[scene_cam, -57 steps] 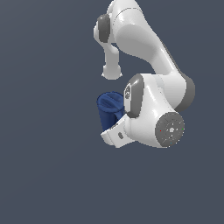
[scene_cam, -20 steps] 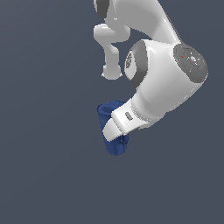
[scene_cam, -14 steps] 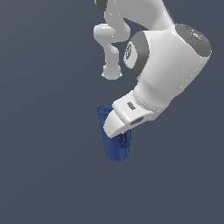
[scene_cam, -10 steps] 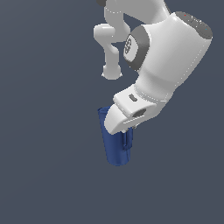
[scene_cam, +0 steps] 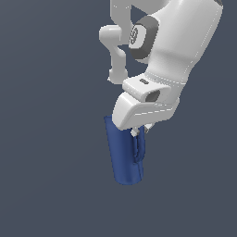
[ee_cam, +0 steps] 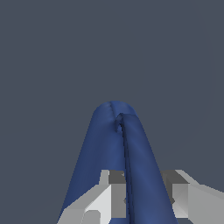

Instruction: Pick up the object and move it to a goal position.

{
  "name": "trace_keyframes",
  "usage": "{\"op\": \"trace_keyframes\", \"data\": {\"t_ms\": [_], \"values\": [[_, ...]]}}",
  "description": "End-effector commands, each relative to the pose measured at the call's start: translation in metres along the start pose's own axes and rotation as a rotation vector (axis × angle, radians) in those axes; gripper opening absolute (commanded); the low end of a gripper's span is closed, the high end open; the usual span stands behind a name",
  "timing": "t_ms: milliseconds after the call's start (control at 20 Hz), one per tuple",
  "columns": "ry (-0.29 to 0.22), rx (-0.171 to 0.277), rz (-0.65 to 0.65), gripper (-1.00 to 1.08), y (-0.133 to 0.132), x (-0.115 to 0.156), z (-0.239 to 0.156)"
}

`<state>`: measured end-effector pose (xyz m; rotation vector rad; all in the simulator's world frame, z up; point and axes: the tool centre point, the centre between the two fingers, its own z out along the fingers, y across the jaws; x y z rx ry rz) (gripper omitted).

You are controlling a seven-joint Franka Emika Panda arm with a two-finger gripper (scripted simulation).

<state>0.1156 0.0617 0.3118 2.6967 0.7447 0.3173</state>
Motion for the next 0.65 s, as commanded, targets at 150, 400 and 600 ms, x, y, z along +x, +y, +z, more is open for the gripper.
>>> {"op": "trace_keyframes", "data": {"t_ms": [150,400,600], "values": [[0.068,-0.041,0.017,-1.0,0.005,0.004,-0.014],[0.099,-0.061,0.026,-1.0,0.006,0.005,-0.02],[0.106,-0.067,0.028,-1.0,0.007,0.006,-0.022]]}}
